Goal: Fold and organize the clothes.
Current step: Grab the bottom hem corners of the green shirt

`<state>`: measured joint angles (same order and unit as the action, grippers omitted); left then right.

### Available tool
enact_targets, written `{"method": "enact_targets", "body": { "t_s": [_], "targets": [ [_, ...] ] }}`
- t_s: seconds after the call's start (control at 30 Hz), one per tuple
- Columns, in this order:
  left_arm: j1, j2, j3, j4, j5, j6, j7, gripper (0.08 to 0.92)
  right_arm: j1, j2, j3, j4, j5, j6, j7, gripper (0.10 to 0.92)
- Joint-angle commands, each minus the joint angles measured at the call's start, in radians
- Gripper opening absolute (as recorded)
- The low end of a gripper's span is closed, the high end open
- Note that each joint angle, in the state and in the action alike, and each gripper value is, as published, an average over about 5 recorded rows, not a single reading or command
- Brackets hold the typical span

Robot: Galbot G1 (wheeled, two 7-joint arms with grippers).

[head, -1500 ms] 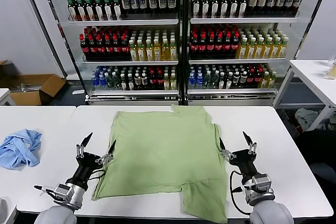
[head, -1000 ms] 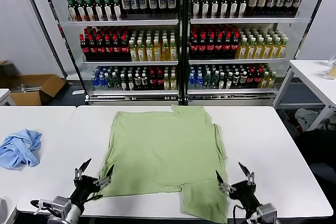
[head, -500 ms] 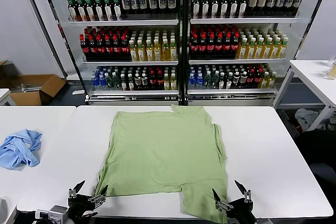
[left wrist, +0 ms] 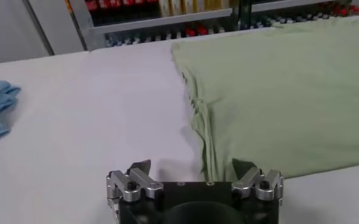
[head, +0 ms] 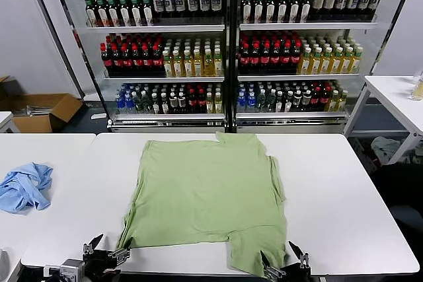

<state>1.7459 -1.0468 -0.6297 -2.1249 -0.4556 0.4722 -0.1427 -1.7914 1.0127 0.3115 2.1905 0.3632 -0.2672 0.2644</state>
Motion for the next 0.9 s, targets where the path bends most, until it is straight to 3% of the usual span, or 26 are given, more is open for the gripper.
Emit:
{"method": "enact_targets", "body": {
  "t_s": [0.03,0.7,0.9],
  "targets": [
    [-0.001,-0.003,0.009,0.003,-0.009,0.021,-0.007,0.798,-0.002,0.004,-0.016,-0.017,0.030,-0.004,0.019,0.741],
    [-0.017,-0.033,0.051,0.010,0.032,0.018,0.015,0.238,0.017,0.016,-0.001,-0.024,0.080,0.012,-0.016,0.161],
    [-0.003,0.007,0.017,-0.019,0.024,-0.006,0.033,0.098,-0.006,-0.021,0.065,0.040,0.148,0.016,-0.063,0.106]
  ]
}}
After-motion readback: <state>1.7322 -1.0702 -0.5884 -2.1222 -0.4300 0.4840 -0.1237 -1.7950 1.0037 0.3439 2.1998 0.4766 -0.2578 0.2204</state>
